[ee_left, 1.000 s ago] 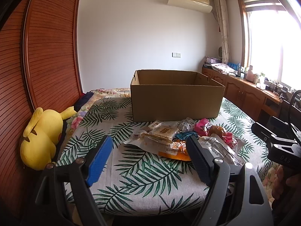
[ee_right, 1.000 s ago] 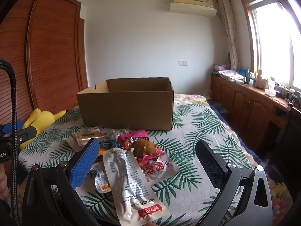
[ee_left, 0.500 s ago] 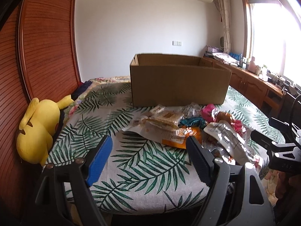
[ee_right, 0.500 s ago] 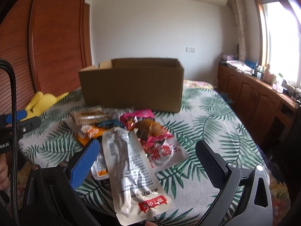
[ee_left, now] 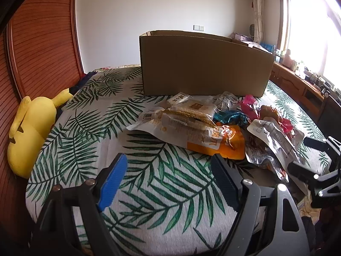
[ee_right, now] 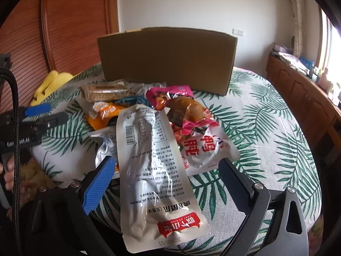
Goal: Organize snacks
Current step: 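Grasp the clear rice-cracker pack with the left gripper while the right gripper grasps the white pouch, then carry the rice-cracker pack and white pouch into the box with both grippers, releasing them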
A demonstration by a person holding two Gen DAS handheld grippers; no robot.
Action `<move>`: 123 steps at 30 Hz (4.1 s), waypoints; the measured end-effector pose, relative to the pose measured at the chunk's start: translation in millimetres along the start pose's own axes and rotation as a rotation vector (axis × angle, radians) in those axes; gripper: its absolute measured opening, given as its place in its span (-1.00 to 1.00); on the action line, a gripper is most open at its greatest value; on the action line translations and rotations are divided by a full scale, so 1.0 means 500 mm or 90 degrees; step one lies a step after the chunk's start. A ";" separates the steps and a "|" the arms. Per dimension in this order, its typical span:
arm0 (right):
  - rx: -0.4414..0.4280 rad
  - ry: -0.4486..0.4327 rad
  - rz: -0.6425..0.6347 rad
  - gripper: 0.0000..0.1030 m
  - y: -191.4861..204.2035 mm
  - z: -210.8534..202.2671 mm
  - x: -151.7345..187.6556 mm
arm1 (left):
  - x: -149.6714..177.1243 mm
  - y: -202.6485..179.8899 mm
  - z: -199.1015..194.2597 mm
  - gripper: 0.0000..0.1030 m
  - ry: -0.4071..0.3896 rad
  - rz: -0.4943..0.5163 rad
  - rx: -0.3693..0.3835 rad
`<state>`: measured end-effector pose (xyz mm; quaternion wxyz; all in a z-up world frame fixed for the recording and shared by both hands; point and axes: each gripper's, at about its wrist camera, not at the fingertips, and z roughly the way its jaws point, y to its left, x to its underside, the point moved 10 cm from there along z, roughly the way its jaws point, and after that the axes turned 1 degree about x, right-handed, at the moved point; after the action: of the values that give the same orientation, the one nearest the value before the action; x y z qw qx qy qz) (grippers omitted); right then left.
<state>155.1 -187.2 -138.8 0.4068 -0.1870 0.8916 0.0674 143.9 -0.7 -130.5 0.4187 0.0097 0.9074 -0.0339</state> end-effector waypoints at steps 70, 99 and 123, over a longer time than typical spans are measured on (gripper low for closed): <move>-0.089 0.001 -0.063 -0.71 0.014 0.022 -0.104 | -0.117 -0.062 0.107 -0.12 0.104 0.095 0.127; -0.050 -0.067 -0.111 -1.00 0.025 -0.077 -0.180 | -0.199 -0.104 -0.014 -0.12 0.012 0.090 0.166; -0.029 -0.160 -0.153 -1.00 -0.039 -0.113 -0.429 | -0.418 -0.079 0.000 -0.12 -0.072 0.101 0.171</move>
<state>251.7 -160.9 60.0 0.5160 -0.2916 0.8030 0.0616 277.9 -38.1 30.6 0.4652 0.1352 0.8663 -0.1220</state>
